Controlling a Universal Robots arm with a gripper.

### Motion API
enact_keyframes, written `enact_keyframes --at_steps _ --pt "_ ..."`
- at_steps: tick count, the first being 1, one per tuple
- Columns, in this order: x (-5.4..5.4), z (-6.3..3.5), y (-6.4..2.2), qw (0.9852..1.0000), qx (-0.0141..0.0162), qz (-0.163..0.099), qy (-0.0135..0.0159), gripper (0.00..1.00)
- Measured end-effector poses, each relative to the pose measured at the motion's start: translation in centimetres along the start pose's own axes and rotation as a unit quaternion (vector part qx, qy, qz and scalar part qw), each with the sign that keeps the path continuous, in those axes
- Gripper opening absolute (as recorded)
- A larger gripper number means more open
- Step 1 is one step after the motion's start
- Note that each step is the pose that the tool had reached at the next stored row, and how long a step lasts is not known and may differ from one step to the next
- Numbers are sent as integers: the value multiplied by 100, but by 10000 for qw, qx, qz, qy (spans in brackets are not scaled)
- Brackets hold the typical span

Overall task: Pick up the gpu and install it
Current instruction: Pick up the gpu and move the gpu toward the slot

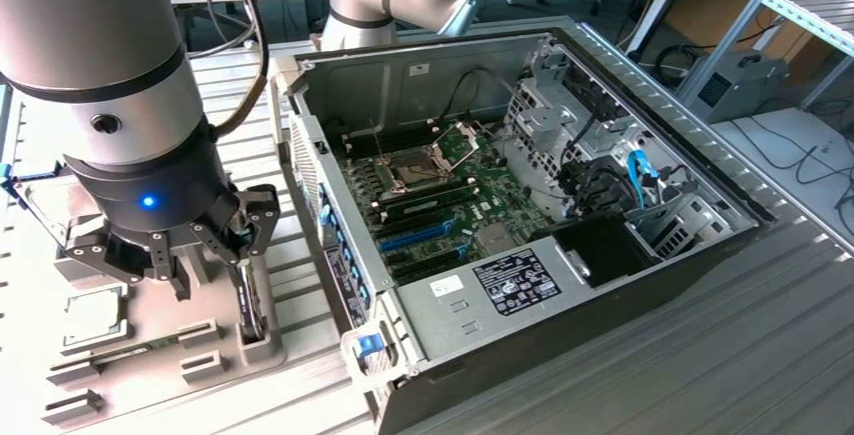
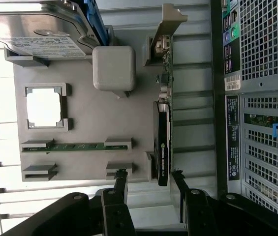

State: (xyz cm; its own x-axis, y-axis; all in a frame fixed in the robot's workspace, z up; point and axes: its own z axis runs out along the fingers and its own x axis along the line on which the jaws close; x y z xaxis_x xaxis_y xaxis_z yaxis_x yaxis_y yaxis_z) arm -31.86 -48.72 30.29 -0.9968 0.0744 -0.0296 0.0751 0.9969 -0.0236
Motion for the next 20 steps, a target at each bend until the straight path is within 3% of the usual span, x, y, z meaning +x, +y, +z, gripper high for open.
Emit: enact_keyframes --at_steps 20 --pt "2 88 2 10000 22 -1 -2 48"
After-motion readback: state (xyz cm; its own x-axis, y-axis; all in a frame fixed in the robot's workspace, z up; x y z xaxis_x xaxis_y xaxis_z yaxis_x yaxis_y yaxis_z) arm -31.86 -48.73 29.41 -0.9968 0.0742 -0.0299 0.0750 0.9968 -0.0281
